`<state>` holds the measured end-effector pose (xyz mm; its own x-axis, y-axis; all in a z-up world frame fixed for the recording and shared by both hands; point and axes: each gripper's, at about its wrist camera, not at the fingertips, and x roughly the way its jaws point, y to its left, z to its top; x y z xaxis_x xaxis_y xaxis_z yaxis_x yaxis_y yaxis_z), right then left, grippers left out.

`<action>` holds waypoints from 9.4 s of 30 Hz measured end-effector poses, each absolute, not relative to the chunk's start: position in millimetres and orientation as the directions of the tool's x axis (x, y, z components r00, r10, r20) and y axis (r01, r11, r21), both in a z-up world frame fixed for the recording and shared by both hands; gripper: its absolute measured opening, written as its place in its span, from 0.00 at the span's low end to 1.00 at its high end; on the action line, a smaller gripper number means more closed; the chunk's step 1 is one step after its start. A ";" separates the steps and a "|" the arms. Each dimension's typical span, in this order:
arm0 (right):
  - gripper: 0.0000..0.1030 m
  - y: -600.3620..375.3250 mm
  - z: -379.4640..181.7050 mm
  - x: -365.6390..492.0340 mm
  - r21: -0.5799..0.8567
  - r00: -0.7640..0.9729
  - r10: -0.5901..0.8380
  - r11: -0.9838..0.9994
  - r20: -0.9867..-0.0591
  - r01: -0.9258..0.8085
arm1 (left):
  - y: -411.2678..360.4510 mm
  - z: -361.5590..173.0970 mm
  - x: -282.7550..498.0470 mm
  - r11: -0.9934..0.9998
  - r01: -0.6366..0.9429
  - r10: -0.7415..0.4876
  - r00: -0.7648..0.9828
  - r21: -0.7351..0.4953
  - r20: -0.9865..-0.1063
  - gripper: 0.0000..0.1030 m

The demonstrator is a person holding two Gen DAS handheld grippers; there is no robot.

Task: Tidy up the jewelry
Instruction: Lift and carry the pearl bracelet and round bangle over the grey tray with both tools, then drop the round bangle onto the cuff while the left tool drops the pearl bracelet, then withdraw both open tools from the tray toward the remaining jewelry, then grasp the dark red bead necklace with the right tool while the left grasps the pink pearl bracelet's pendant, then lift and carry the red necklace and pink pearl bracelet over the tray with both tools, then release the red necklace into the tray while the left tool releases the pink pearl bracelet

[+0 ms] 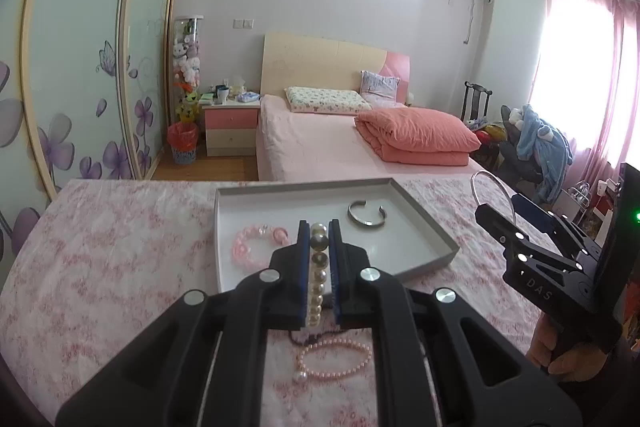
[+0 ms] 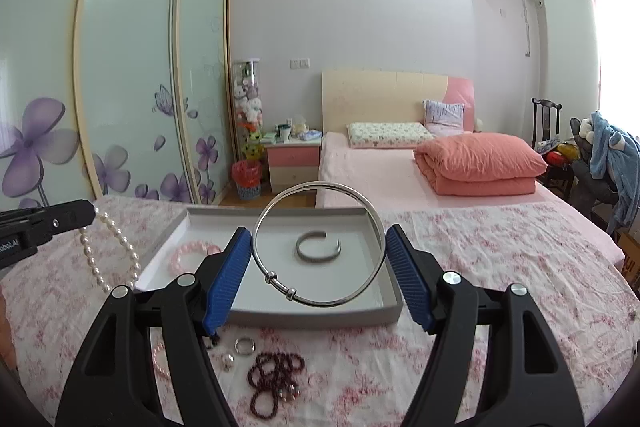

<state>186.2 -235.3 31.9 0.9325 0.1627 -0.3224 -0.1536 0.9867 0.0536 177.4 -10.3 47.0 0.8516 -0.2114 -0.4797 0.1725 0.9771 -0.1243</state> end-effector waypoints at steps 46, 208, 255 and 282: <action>0.75 -211.7 -31.6 311.4 0.047 0.797 0.153 0.987 -0.585 -0.155 | 11.0 -21.3 316.5 0.987 0.029 -0.123 0.769 -0.158 -0.627 0.11; 0.09 -239.9 -13.0 199.2 0.118 0.775 0.237 0.971 -0.587 -0.208 | 15.9 -35.5 183.3 0.996 0.045 -0.087 0.751 -0.080 -0.655 0.13; 0.09 -209.0 39.0 265.0 0.146 0.867 0.298 0.954 -0.400 -0.261 | -14.4 9.6 253.2 0.995 0.060 -0.092 0.854 -0.077 -0.513 0.13; 0.18 -217.5 -19.3 302.9 0.205 0.778 0.277 0.959 -0.564 -0.194 | -6.5 -46.5 311.5 0.986 0.057 -0.148 0.748 -0.159 -0.647 0.21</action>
<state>302.9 -217.5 -19.3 0.7775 0.2774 -0.5643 -0.1936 0.9594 0.2049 311.5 -6.5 -46.5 0.7483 -0.1478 -0.6467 0.0569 0.9856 -0.1594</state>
